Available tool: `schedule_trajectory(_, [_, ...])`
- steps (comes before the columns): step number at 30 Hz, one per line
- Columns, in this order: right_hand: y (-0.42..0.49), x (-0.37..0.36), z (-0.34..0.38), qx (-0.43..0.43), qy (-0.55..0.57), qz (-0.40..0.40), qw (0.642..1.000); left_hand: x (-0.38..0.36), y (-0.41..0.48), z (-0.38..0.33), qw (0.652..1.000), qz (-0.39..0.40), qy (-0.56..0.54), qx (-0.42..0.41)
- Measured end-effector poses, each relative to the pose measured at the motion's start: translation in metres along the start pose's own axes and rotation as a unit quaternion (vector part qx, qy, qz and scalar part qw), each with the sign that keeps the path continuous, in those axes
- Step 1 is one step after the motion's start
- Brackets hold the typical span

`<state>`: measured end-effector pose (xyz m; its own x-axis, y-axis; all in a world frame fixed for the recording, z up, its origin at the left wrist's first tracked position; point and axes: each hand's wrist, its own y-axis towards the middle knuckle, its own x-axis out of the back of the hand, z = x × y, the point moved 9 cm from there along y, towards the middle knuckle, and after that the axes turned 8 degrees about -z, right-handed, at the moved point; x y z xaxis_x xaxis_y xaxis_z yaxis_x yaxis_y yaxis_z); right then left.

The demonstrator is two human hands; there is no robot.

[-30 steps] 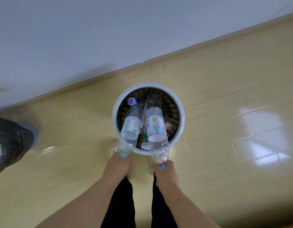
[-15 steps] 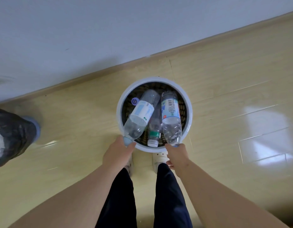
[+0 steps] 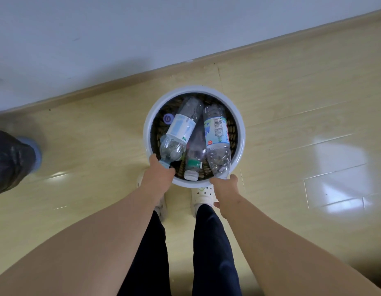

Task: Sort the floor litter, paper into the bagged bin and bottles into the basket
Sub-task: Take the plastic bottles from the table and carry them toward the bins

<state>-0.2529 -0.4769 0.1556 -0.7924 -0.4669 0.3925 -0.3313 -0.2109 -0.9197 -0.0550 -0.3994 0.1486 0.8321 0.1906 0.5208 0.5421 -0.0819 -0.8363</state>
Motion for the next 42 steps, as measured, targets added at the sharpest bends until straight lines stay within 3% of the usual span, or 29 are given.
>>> schedule_trajectory(10, [-0.007,0.041,0.041,0.109,-0.030,-0.050,0.992,0.044,-0.016,0.006,0.991,-0.096,-0.081,0.034])
schedule_trajectory(15, [0.012,0.042,0.079,0.153,-0.055,-0.054,0.985,0.058,0.006,-0.012,0.988,-0.139,-0.067,0.012])
schedule_trajectory(19, [0.039,0.032,0.091,0.135,-0.036,-0.045,0.989,0.042,0.040,-0.010,0.978,-0.133,-0.152,0.053])
schedule_trajectory(23, [0.061,0.024,0.087,0.089,0.024,-0.040,0.995,0.015,0.068,-0.002,0.959,-0.071,-0.249,0.113])
schedule_trajectory(28, [0.065,0.027,0.083,0.082,0.011,-0.029,0.996,0.022,0.071,0.013,0.963,-0.079,-0.233,0.107])
schedule_trajectory(36, [-0.011,-0.003,0.072,0.087,-0.061,0.016,0.994,0.086,0.030,0.068,0.946,-0.079,-0.280,0.145])
schedule_trajectory(42, [-0.097,-0.082,0.070,0.127,-0.088,0.062,0.986,0.190,0.017,0.130,0.933,-0.116,-0.307,0.148])
